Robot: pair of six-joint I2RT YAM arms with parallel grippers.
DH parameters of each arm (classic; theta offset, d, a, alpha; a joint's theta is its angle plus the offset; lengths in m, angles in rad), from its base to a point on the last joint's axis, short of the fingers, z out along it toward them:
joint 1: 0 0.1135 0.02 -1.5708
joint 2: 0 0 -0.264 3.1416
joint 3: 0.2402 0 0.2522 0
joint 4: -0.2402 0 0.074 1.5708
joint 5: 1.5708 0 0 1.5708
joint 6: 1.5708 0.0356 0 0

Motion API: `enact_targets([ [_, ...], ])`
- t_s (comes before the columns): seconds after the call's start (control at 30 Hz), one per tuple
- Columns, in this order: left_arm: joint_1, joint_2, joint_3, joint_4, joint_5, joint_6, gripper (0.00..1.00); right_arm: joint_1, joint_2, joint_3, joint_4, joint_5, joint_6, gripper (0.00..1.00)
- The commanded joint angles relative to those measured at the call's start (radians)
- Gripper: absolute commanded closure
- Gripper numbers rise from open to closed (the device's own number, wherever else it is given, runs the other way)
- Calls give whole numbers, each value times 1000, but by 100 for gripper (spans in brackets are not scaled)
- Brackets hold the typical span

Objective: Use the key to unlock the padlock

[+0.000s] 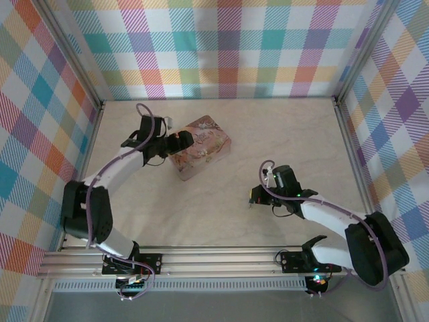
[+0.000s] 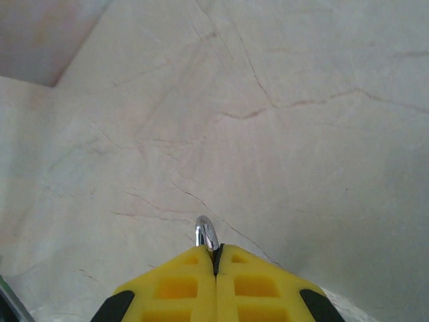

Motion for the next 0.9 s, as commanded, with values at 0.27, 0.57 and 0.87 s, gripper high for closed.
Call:
enact_targets([
  [0.27, 12, -291, -156, -1, -233, 0, 11, 14, 168, 24, 152, -47, -7, 99],
  [0.57, 12, -492, -229, -20, -414, 9, 12, 16, 225, 26, 176, -63, -12, 98],
  [0.87, 12, -560, -253, -22, -472, 25, 12, 16, 231, 31, 161, -59, -14, 94],
])
